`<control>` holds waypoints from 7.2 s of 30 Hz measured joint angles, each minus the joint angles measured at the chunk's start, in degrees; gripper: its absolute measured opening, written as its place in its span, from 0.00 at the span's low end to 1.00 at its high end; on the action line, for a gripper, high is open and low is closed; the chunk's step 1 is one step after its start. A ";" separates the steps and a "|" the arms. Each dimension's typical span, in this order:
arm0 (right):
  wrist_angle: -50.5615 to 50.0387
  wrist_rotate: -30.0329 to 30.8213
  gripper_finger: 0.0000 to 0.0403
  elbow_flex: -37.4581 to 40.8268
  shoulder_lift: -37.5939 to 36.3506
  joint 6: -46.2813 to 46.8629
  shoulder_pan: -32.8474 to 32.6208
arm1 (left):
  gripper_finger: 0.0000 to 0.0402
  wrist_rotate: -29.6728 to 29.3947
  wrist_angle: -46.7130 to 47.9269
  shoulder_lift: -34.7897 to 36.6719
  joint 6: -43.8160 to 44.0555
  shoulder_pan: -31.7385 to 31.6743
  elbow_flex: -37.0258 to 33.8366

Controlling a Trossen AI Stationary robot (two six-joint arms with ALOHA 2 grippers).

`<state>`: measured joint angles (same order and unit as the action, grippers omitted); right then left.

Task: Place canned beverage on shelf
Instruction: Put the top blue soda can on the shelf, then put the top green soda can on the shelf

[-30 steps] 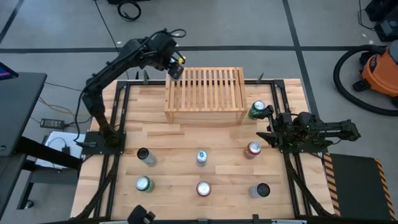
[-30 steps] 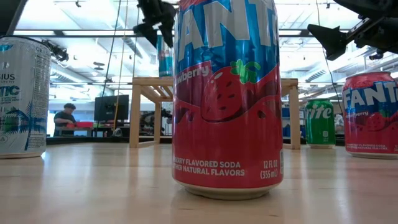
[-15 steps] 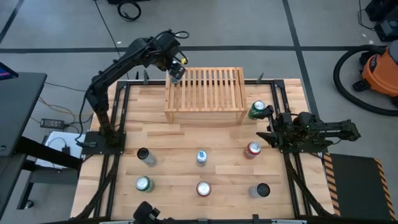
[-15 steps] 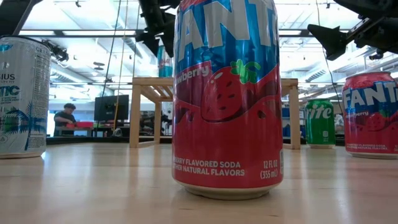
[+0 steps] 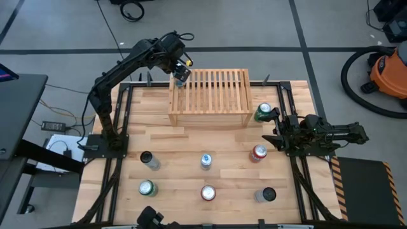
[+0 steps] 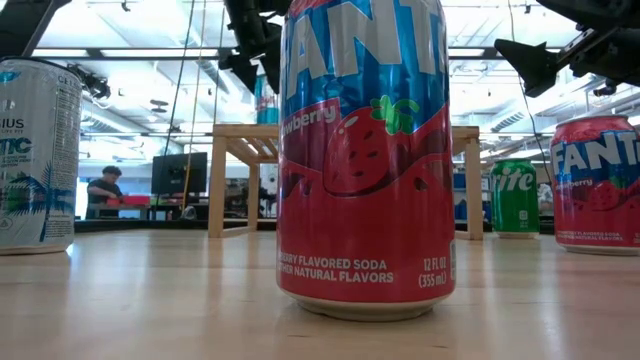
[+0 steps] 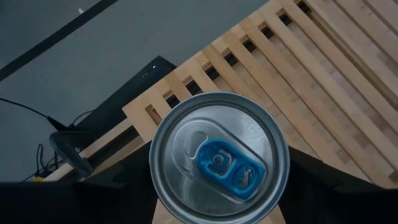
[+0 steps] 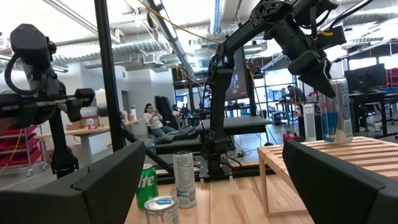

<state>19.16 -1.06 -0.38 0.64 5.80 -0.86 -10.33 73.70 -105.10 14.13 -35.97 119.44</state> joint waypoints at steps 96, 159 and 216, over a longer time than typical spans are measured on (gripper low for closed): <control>-77.87 24.09 0.97 -50.17 32.21 -0.23 10.87 | 0.70 3.11 13.53 9.95 -9.12 17.25 14.27; -66.73 21.73 0.75 -33.86 51.70 24.01 26.97 | 0.70 2.58 16.19 16.02 -7.89 17.20 14.29; -83.89 13.94 0.75 -108.01 92.41 -3.54 26.93 | 0.70 2.64 16.18 15.93 -3.82 17.19 14.29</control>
<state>-64.74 12.88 -108.39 93.05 2.26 26.07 -7.69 89.87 -89.17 10.31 -18.77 133.73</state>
